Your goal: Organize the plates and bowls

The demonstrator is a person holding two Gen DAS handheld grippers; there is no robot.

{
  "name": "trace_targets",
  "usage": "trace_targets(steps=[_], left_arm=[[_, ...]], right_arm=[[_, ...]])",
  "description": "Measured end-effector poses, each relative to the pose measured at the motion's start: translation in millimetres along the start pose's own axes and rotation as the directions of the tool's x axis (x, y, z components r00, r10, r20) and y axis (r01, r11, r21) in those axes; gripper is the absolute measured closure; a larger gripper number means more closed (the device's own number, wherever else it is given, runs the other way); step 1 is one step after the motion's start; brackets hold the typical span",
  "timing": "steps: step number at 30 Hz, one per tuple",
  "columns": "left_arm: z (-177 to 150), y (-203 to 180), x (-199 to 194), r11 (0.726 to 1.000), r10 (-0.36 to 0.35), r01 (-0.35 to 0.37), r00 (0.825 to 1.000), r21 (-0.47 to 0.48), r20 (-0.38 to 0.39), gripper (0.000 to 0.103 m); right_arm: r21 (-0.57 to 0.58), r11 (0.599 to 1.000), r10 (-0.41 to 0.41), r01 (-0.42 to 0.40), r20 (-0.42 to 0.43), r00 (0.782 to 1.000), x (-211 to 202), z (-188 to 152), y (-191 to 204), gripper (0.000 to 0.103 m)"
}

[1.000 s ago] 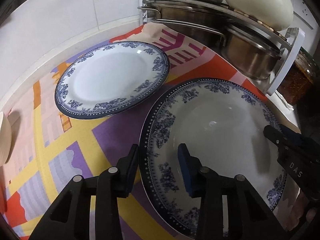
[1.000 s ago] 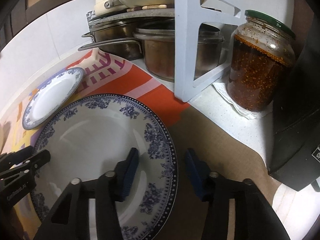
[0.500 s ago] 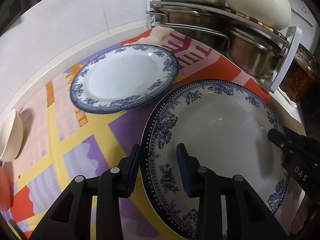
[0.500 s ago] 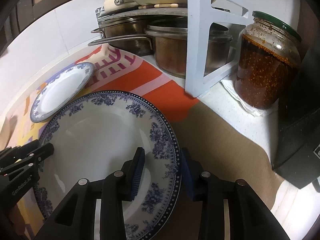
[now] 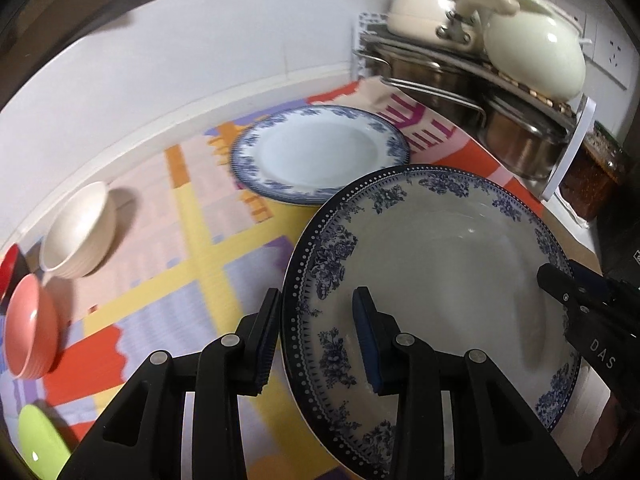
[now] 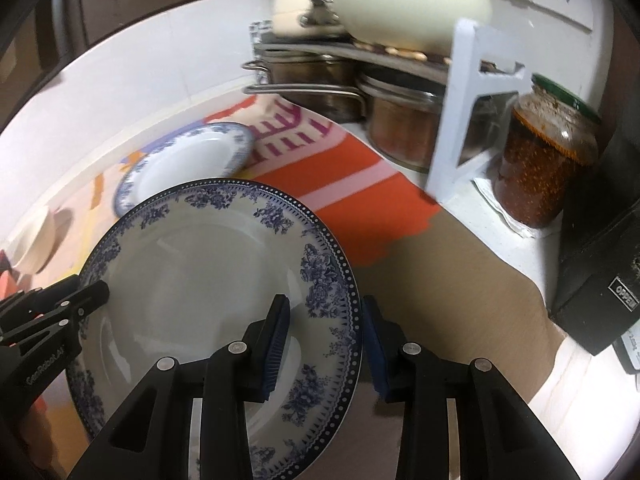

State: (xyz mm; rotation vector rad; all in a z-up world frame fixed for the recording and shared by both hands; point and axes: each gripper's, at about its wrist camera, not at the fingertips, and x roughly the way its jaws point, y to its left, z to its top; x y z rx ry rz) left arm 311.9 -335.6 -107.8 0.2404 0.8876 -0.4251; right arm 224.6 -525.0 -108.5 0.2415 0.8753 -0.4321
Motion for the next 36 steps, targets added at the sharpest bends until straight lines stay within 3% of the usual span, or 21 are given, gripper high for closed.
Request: trace_targets(steps=[19,36], left_arm=[[-50,102,-90,0.988,0.081,-0.072,0.995,-0.138,0.062,0.067],[-125,213,-161,0.948,0.212,-0.189,0.975,-0.256,0.065,0.067]], right_arm=[[-0.130,0.989,0.077,-0.071,0.041,0.996,-69,-14,100,0.066],[-0.259,0.947,0.207,-0.190,0.038,0.978,-123,-58,221,0.066]])
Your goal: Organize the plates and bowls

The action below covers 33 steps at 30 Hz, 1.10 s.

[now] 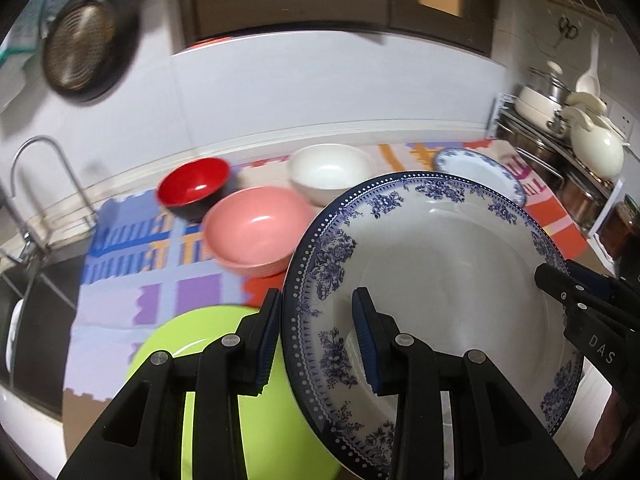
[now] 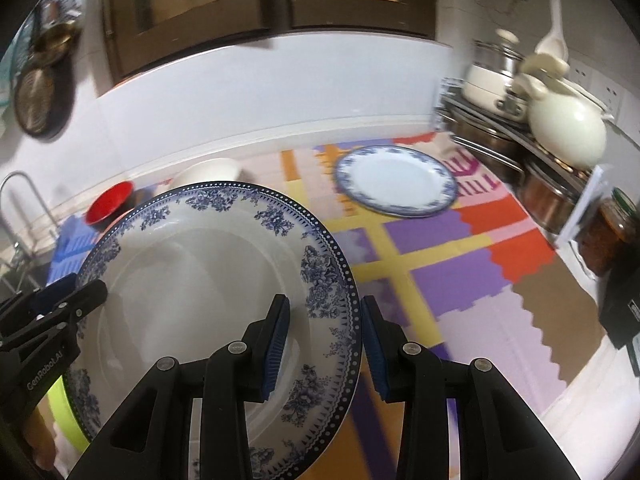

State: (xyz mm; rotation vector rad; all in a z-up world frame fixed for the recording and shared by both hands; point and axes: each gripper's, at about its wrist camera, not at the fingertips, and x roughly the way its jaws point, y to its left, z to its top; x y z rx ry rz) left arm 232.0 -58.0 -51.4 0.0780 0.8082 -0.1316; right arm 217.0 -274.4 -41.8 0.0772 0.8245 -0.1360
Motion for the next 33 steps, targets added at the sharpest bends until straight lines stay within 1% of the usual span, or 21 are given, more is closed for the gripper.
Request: trace_targets(steps=[10,18,27,33], left_arm=[[-26,67,-21,0.994,0.073,-0.073,0.997,-0.077,-0.009,0.067],[-46,109,-30,0.985,0.120,-0.123,0.992,-0.125,-0.032,0.067],[-73,148,-25,0.971,0.155,-0.169,0.984,-0.168,-0.094,0.067],[-87,161,-13,0.966,0.159,-0.184,0.977,-0.183,-0.143,0.067]], right_arm=[[-0.070,0.995,0.071,-0.072,-0.011,0.997,-10,-11,68,0.066],[-0.126,0.984,0.120,-0.123,-0.030,0.992,-10,-21,118,0.066],[-0.184,0.968,0.157,-0.169,-0.079,0.984,-2,-36,161,0.066],[-0.217,0.957,0.165,-0.190,-0.131,0.978,11,-46,183,0.066]])
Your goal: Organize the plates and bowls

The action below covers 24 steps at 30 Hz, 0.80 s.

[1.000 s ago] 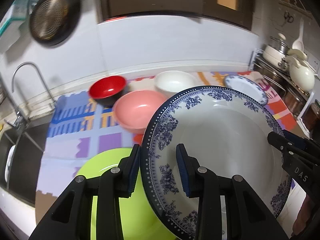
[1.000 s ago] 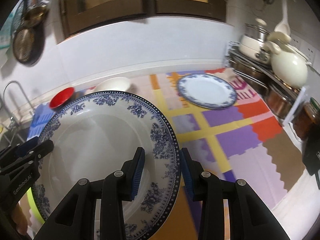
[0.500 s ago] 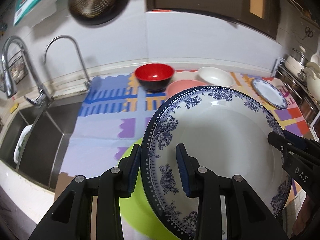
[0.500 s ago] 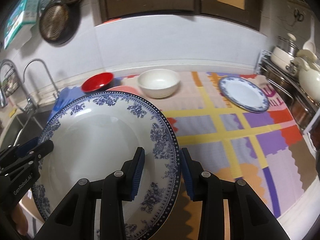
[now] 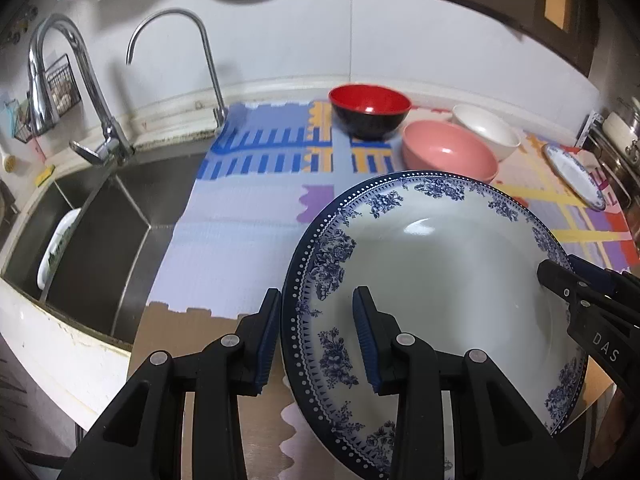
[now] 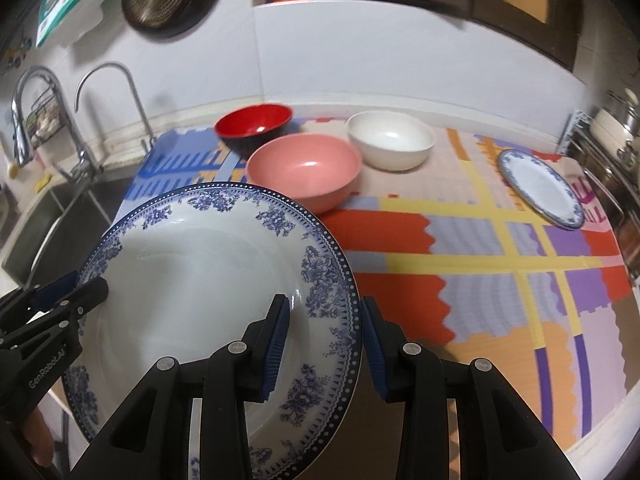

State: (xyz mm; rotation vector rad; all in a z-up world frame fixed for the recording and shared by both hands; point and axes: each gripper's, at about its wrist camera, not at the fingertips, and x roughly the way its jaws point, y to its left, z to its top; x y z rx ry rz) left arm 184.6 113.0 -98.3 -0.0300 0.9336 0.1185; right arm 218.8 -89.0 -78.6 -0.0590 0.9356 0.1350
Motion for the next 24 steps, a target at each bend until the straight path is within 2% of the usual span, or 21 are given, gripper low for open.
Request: trace_targets(steps=[12,24], left_arm=[[-4,1,32,1.000,0.003,-0.003,0.997,0.007,-0.073,0.067],[-3,-3,47,1.000,0.009,-0.008,0.994,0.010,-0.113,0.066]], right_arm=[[0.004,1.000,0.002,-0.002,-0.089,0.996,37,-6,5,0.066],[0.003,1.000,-0.003,0.003,-0.124,0.992,54,-9,2,0.066]])
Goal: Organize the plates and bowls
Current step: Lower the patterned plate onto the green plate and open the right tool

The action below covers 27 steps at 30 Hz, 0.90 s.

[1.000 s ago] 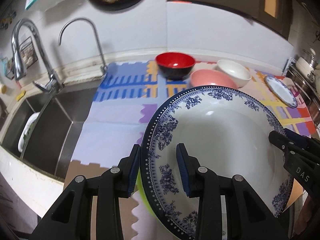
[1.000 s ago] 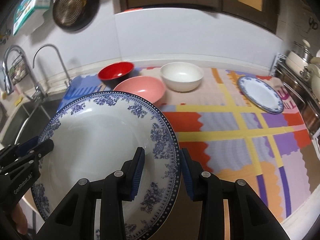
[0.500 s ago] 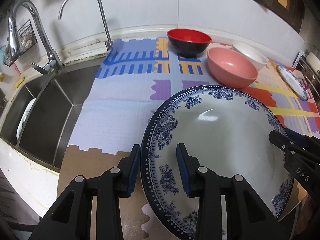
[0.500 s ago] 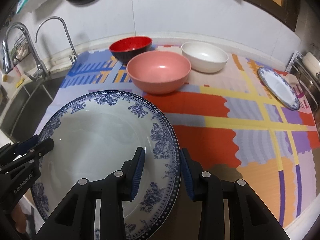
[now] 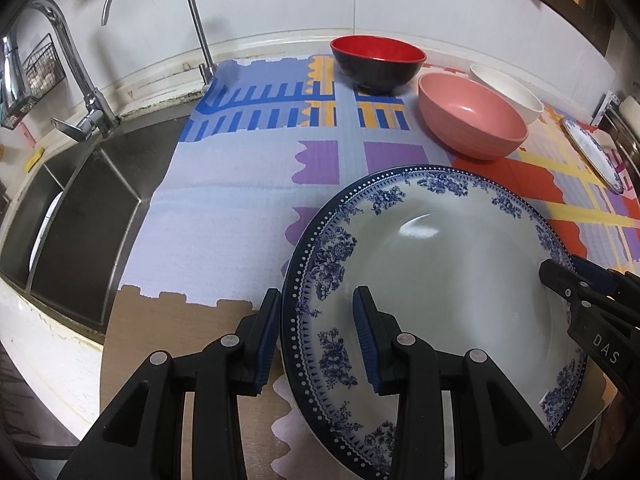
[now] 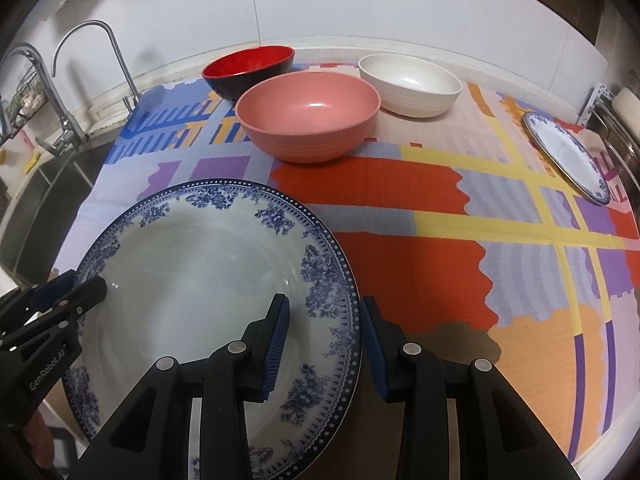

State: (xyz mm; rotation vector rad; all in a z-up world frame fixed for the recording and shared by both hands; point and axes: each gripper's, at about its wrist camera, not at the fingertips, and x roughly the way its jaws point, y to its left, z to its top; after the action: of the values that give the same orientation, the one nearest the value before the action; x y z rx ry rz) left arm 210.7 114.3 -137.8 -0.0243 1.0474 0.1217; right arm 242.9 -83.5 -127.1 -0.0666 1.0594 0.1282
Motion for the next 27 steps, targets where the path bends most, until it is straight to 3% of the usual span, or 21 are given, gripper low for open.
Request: trace_targets(steps=[16,21,24,27], left_arm=[[-2,-2,3,1.000,0.009,-0.008,1.000,0.014,-0.016,0.066],[-1,-3,-3,0.999,0.029,-0.030,0.999,0.018,0.022,0.047],[1,-3,-10,0.999,0.032,-0.033,0.998,0.019,0.045,0.041],[4,-6,-19,0.999,0.019,-0.020,0.997,0.024,0.072,0.037]], right_arm=[[-0.029,0.999,-0.020,0.020,-0.007,1.000,4,-3,4,0.064],[-0.018,1.000,-0.008,0.008,-0.008,1.000,4,-3,2,0.062],[0.002,1.000,-0.006,0.006,0.000,1.000,2,-4,-1,0.048],[0.006,1.000,-0.010,0.010,0.014,1.000,-4,-3,-4,0.048]])
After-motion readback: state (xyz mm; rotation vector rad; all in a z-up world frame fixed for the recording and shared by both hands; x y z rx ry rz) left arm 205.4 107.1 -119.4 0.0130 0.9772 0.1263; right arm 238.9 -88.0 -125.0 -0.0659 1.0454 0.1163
